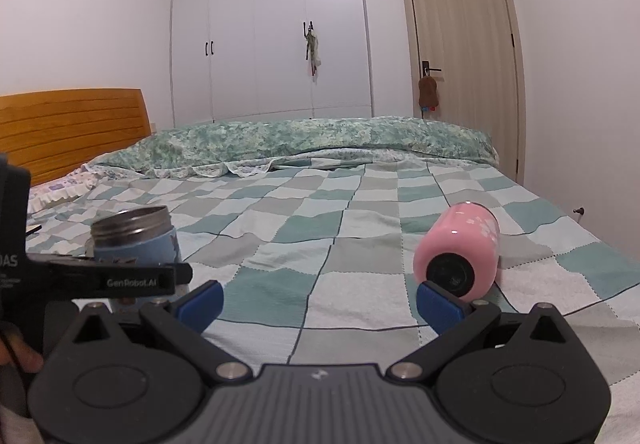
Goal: Flip cup upright
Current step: 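Rotate the blue cup upright in the left gripper and lower it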
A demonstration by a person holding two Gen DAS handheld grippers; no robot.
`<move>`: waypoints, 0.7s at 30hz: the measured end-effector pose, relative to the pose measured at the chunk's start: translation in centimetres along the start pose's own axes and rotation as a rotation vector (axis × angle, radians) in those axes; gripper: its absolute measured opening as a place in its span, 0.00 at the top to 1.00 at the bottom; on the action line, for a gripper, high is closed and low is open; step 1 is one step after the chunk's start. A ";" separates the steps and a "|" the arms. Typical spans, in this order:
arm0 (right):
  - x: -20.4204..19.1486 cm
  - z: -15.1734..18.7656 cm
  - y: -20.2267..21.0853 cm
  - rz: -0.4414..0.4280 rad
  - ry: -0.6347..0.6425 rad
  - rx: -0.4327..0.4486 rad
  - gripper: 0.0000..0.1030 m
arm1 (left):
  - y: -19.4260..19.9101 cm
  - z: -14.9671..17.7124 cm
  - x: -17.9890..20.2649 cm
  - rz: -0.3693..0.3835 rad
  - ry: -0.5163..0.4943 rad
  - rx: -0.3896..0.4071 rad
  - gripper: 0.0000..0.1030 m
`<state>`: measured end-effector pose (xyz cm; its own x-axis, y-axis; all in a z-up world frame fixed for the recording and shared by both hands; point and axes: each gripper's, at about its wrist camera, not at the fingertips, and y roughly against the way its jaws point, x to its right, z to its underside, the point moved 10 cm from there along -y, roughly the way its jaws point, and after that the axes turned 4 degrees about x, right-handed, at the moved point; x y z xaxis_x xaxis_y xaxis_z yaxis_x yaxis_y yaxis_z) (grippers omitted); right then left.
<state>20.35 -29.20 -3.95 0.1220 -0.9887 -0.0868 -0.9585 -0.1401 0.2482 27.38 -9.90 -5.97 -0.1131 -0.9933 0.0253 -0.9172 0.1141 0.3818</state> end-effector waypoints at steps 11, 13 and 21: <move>-1.3 -0.5 1.0 -0.006 0.050 0.047 0.00 | 4.6 -1.3 -0.9 -0.032 -0.002 0.073 0.00; -1.7 -0.7 1.5 -0.005 0.073 0.061 0.00 | 6.4 -1.7 -1.5 -0.030 0.006 0.087 0.00; -3.2 -1.1 5.2 -0.013 0.125 0.095 0.00 | 13.8 -1.8 -4.3 -0.012 0.037 0.127 0.00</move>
<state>15.30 -26.84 -1.36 0.1603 -0.9865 0.0331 -0.9759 -0.1534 0.1552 15.90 -4.05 0.84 -0.0902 -0.9943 0.0562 -0.9597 0.1019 0.2620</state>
